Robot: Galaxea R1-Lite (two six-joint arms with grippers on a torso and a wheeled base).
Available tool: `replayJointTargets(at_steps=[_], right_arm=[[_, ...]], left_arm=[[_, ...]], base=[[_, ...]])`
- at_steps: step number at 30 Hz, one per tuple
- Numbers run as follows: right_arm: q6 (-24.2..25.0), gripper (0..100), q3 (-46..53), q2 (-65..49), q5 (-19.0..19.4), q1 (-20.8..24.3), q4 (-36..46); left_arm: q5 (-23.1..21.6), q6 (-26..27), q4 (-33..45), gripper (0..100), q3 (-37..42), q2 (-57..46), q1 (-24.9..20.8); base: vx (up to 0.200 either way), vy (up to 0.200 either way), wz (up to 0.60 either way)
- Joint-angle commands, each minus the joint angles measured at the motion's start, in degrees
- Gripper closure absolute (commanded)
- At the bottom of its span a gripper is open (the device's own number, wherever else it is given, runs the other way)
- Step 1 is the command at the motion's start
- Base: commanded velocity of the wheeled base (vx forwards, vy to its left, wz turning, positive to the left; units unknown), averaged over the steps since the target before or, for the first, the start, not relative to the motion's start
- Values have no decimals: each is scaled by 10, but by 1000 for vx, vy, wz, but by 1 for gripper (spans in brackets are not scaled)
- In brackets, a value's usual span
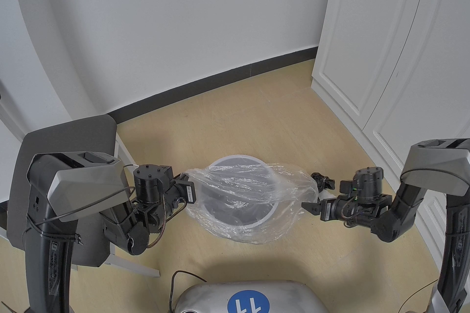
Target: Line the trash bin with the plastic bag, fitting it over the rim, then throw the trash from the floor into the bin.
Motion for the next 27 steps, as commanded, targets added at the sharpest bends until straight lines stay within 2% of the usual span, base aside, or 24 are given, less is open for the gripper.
replayJointTargets(at_steps=[1, 2, 4, 6, 9, 10, 11, 12, 13, 14, 16, 18, 21, 23, 27], right_arm=[[-33, 0, 63, -59, 105, -80, -7], [-37, 0, 68, -59, 146, -99, -7], [-37, 0, 67, -59, 164, -106, -8], [-37, 0, 64, -59, 164, -106, -10], [-31, 0, 55, -68, 138, -89, -38], [-17, 0, 52, -73, 91, -61, -67], [-7, 0, 50, -75, 64, -46, -81], [28, 0, 41, -80, -18, -7, -119], [41, 0, 36, -83, -53, 12, -128], [47, 0, 29, -88, -71, 31, -127], [44, 0, 15, -101, -71, 48, -116], [36, 0, -21, -119, -71, 61, -65], [7, 0, -146, -162, -73, 79, 124], [7, 0, -225, -182, -77, 95, 237], [-3, 0, -340, -186, -81, 132, 400]], left_arm=[[2, 2, 4, 100, -2, 0, 3], [2, 2, 4, 100, -3, 2, 3], [2, 2, 4, 100, -3, 3, 4], [2, 2, 4, 100, -3, 4, 4], [1, 2, 5, 100, -9, 8, 2], [1, 2, 6, 100, -17, 14, 1], [1, 2, 6, 100, -20, 16, 0], [2, 2, 6, 100, -27, 22, -1], [2, 3, 7, 100, -32, 24, -1], [2, 4, 8, 100, -36, 24, -1], [2, 5, 9, 100, -41, 24, -1], [3, 5, 8, 100, -38, 22, 1], [4, 5, 9, 100, -33, 21, 4], [4, 5, 9, 100, -34, 24, 5], [4, 5, 14, 100, -33, 30, 5]], base=[[0, 0, 0], [0, 0, 0], [0, 0, 0], [0, 0, 0], [0, 0, 0], [0, 0, 0], [0, 0, 0], [0, 0, 0], [0, 0, 0], [0, 0, 0], [0, 0, 0], [0, 0, 0], [0, 0, 0], [0, 0, 0], [0, 0, 0]])
